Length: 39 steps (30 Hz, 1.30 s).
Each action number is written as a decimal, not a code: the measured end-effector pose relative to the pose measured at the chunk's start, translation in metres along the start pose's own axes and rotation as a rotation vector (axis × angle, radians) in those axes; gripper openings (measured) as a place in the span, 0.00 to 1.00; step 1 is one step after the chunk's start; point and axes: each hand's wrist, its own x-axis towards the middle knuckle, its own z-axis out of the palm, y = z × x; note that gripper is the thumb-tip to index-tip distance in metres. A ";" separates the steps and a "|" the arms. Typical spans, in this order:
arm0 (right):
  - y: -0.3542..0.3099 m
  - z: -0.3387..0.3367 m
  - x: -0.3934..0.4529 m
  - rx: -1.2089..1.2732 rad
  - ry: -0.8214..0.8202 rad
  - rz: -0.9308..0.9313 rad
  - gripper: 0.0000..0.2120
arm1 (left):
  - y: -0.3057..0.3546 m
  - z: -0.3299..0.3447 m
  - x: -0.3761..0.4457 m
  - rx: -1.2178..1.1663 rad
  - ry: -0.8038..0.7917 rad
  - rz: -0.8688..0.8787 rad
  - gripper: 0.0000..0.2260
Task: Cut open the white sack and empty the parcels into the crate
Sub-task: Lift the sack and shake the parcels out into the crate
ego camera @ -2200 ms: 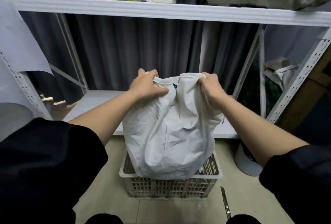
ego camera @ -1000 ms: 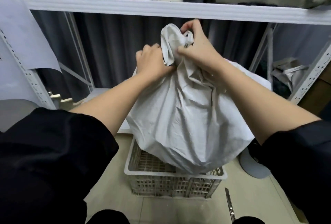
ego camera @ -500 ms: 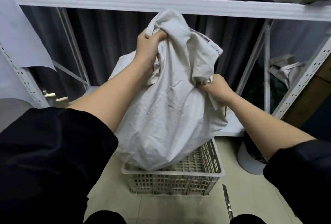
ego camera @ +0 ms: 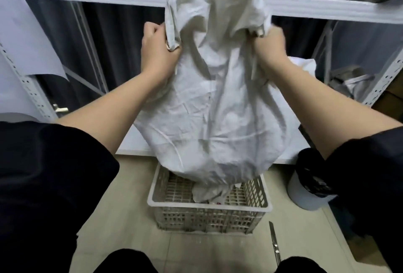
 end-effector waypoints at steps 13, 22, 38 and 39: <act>0.025 -0.005 -0.036 -0.004 -0.293 -0.062 0.13 | 0.015 0.024 -0.017 -0.101 -0.182 -0.112 0.12; 0.023 0.032 -0.075 0.178 -0.675 -0.019 0.33 | 0.051 0.046 0.001 -0.636 -0.341 -0.336 0.16; -0.001 0.017 -0.038 0.412 -0.377 0.174 0.05 | 0.000 0.018 -0.032 0.478 -0.526 0.511 0.61; -0.003 0.014 -0.037 0.409 -0.432 0.208 0.06 | 0.004 0.020 -0.032 0.552 -0.488 0.579 0.61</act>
